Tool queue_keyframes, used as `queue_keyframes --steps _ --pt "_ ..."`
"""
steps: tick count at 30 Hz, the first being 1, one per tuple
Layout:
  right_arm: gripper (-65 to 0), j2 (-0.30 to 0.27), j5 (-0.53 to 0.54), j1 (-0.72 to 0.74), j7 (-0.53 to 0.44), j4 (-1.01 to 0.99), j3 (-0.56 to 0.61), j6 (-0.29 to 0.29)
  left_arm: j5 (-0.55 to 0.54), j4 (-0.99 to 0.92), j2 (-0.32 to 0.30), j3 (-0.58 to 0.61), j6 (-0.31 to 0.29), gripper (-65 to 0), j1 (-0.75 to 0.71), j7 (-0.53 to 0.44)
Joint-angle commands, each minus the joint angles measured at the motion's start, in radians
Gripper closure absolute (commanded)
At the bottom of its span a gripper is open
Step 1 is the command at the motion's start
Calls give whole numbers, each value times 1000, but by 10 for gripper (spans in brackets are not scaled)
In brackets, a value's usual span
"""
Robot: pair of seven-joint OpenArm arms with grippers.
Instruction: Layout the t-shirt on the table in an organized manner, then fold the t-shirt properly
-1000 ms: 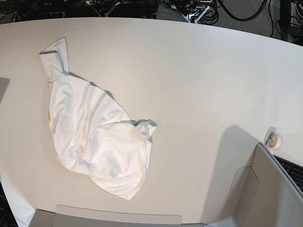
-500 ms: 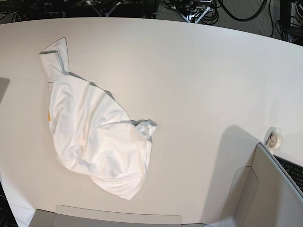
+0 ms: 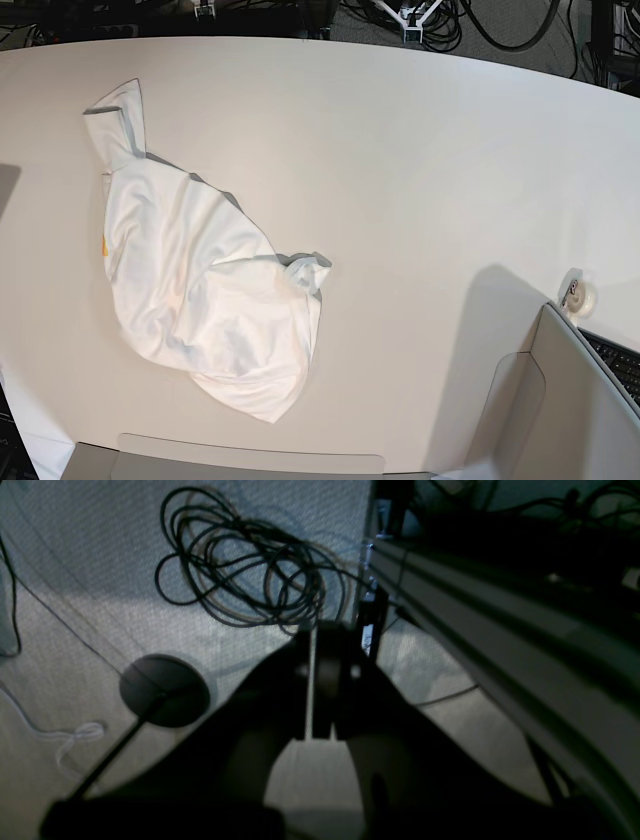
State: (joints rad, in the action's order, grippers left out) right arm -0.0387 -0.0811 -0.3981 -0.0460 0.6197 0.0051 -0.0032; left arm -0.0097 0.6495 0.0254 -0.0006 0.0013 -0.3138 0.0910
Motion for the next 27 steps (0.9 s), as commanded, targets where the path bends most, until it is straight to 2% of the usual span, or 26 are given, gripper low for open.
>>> queue_keyframes --steps 1,12,21,24,27 --pt "-2 -5 -1 -38 -10 50 0 -1 1 53 9 -2 -4 0 -31 -3" --pt "-2 -103 -1 -293 -10 463 0 4 0 531 23 -2 -4 0 -307 109" --pt "-2 -152 -1 -473 -10 754 -6 7 0 861 35 4 -5 0 -502 126" --pt "-2 -157 -1 -528 -12 862 -9 7 0 1001 29 72 -5 0 -583 149" --pt "-2 -188 -1 -571 -10 972 -11 9 0 1186 -15 127 -5 0 -669 195"
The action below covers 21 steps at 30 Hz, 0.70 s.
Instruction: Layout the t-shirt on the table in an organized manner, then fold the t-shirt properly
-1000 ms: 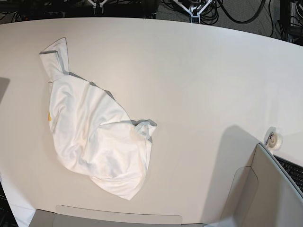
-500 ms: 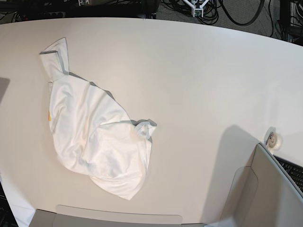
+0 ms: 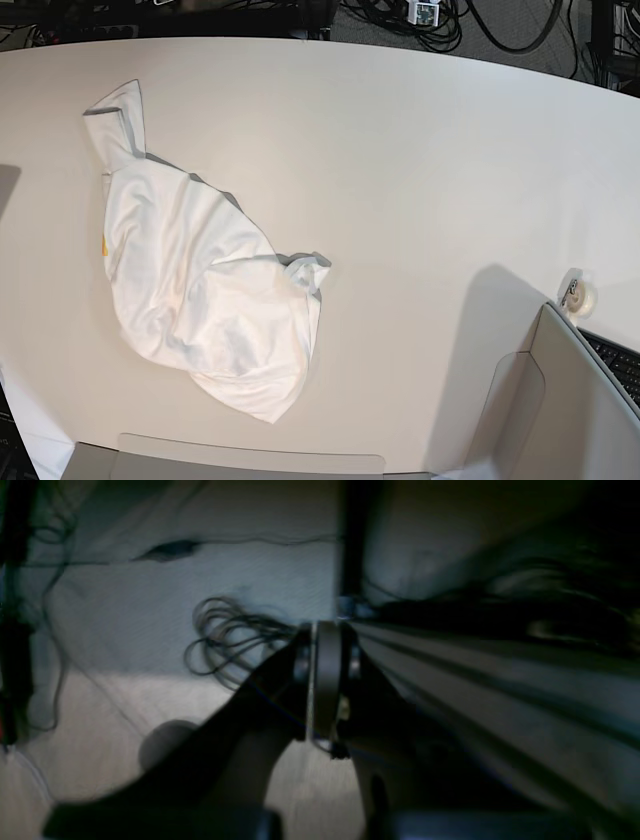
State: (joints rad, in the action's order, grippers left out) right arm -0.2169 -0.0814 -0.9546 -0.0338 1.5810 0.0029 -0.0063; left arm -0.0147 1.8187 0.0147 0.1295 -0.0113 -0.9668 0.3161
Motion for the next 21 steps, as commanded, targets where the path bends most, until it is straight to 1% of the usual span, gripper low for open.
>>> queue_keyframes --steps 1,2,4,8,10,12,15,19,20,21 --pt "-2 -17 -1 -33 -22 58 -8 12 5 85 -22 25 7 0 -42 -15" --pt "-2 -17 -1 -48 -22 98 -10 12 6 138 -37 52 7 0 -63 -2" --pt "-2 -17 -1 -91 -21 200 -48 12 8 255 -95 100 7 0 -100 22" --pt "-2 -16 -1 -125 -21 362 -111 12 9 275 -178 186 7 0 -123 -8" --pt "-2 -11 -1 -125 -21 408 -159 12 8 275 -201 218 7 0 -122 -18" --pt "-2 -6 -1 -114 -21 434 -205 12 12 275 -216 253 7 0 -108 -25" --pt "-5 7 5 -57 -21 437 -240 12 12 275 -218 273 7 0 -44 -53" --pt "-7 70 5 49 -19 436 -264 12 11 275 -218 273 7 0 52 -67" --pt "-16 87 5 75 -18 436 -271 12 9 275 -218 275 7 0 81 -62" --pt "-37 101 5 105 -12 436 -277 12 9 275 -218 281 7 -6 108 -58"
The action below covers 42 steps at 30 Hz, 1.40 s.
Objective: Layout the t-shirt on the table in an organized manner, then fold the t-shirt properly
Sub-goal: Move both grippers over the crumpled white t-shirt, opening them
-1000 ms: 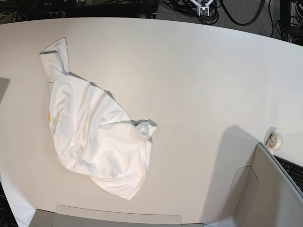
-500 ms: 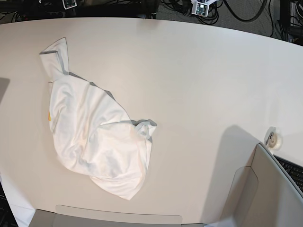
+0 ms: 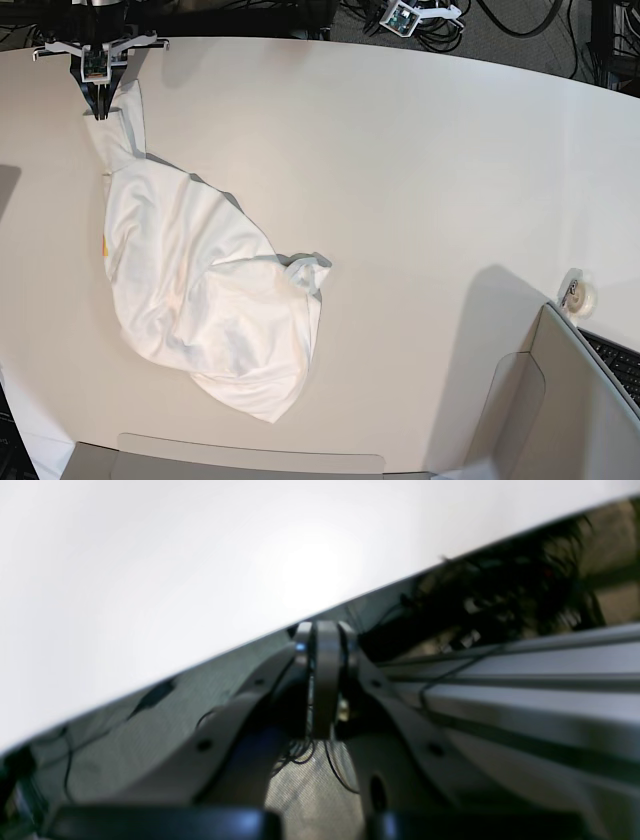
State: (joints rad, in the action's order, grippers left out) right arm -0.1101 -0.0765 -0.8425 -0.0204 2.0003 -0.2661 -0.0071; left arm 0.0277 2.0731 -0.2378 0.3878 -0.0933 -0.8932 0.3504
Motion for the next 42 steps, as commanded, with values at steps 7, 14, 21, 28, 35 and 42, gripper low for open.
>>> queue_keyframes --steps 7,14,21,28,35,42 --pt "-227 28 1 157 101 18 -12 8 -30 20 35 122 89 -158 207 -90" --pt "-231 26 1 191 106 17 -32 6 -31 20 35 198 89 -171 380 74" --pt "-231 23 1 213 106 15 -74 5 -35 20 35 198 89 -171 546 241" --pt "-231 26 -6 226 106 12 -78 5 -30 20 -19 193 89 -170 561 256" --pt "-231 25 -6 254 107 3 -77 5 -35 22 -145 161 89 -170 513 246" --pt "-231 26 -7 260 107 3 -71 3 -31 22 -160 18 68 -170 363 120"
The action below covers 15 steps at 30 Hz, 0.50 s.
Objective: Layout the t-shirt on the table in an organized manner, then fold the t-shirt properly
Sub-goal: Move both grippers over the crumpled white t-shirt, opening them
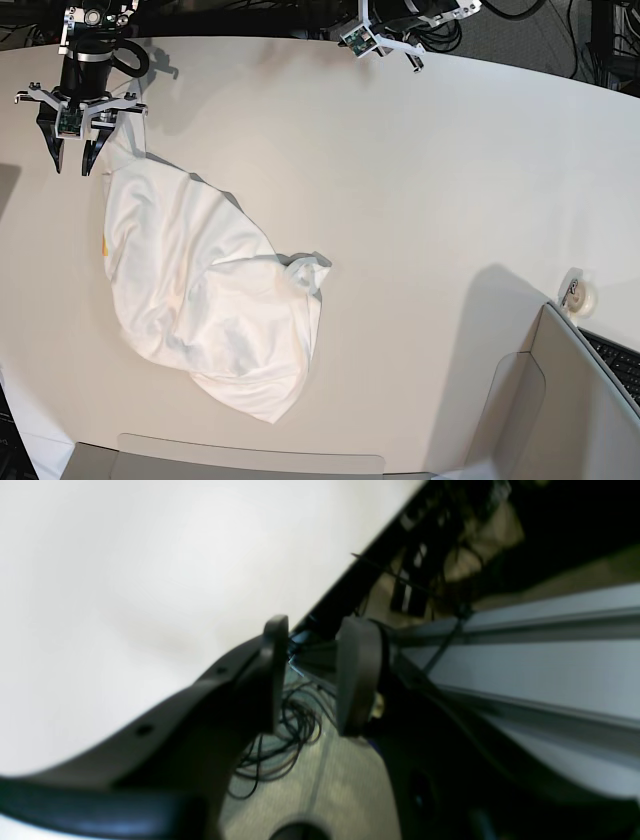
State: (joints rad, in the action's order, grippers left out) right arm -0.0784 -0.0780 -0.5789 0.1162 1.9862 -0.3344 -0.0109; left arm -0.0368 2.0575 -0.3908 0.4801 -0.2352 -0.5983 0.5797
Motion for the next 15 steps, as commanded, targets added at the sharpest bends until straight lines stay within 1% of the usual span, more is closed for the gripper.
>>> queue_keyframes --steps 1,2,4,7,11,14,15 --pt "-231 -7 -6 -3 -29 17 -2 7 33 38 -7 -103 172 -170 48 -126" --pt "-231 -7 -6 -3 -29 17 -2 7 33 38 -7 -139 124 -170 28 -139" --pt "-231 -7 -6 -3 -29 17 -2 7 31 38 -3 -206 76 -168 -1 -154" --pt "-231 -7 -6 -3 -29 15 -2 7 30 38 -3 -311 69 -153 -35 -178" --pt "-231 -8 -6 -2 -29 0 -2 7 28 38 -6 -386 59 -153 -51 -197" --pt "-231 -5 -6 17 -29 -9 1 7 28 38 -3 -439 -29 -153 -51 -191" --pt "-231 -8 -6 29 -29 -11 1 7 28 38 -1 -455 -49 -153 -51 -188"
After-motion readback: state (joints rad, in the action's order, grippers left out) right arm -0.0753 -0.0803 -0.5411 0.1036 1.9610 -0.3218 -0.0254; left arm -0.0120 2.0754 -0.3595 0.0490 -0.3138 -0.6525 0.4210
